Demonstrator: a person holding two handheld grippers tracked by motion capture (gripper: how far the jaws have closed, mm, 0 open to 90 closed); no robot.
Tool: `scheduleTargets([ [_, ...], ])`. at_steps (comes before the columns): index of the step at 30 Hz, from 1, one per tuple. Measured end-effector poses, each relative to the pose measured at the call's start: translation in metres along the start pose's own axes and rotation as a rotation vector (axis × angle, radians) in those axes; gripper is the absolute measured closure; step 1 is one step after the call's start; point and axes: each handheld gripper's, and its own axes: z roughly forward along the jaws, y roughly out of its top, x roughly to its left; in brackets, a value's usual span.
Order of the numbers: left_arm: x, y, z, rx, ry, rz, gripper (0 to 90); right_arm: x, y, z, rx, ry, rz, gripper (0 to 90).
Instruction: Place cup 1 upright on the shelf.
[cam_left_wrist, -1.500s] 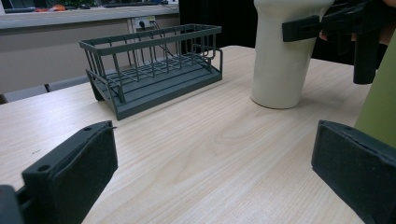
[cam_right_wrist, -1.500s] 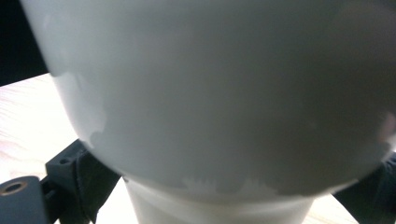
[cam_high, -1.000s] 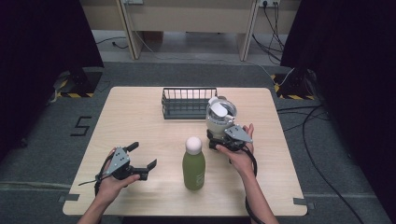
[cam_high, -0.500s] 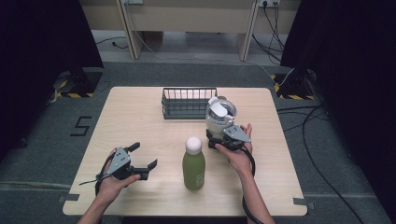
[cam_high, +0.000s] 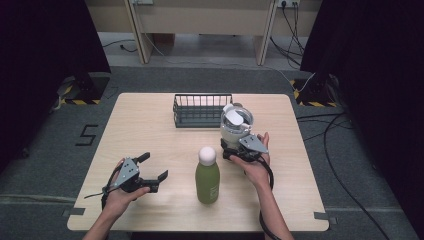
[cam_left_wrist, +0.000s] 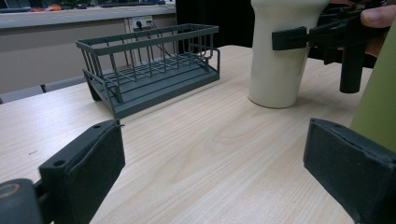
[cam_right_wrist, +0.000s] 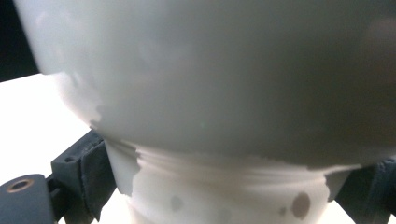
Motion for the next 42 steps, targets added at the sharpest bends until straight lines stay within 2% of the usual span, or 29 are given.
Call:
scheduleTargets([
  [16, 0.000, 0.000, 0.000, 0.000, -0.002, -0.002, 5.2, -0.001, 0.002, 0.000, 0.010, 0.002, 0.019, 9.6],
  [23, 0.000, 0.000, -0.001, -0.003, -0.001, -0.003, 5.3, -0.001, 0.005, 0.002, 0.016, -0.006, 0.005, 9.7],
  [26, 0.000, 0.000, -0.001, -0.003, -0.001, -0.004, 5.3, -0.002, 0.005, 0.002, 0.015, -0.008, 0.014, 9.6],
  [27, 0.000, 0.000, -0.001, -0.003, 0.000, -0.005, 5.3, -0.004, 0.007, 0.002, 0.012, -0.008, 0.026, 9.6],
  [42, 0.000, 0.000, -0.001, -0.004, -0.001, -0.005, 5.3, -0.010, 0.029, -0.001, -0.013, -0.010, 0.034, 9.7],
])
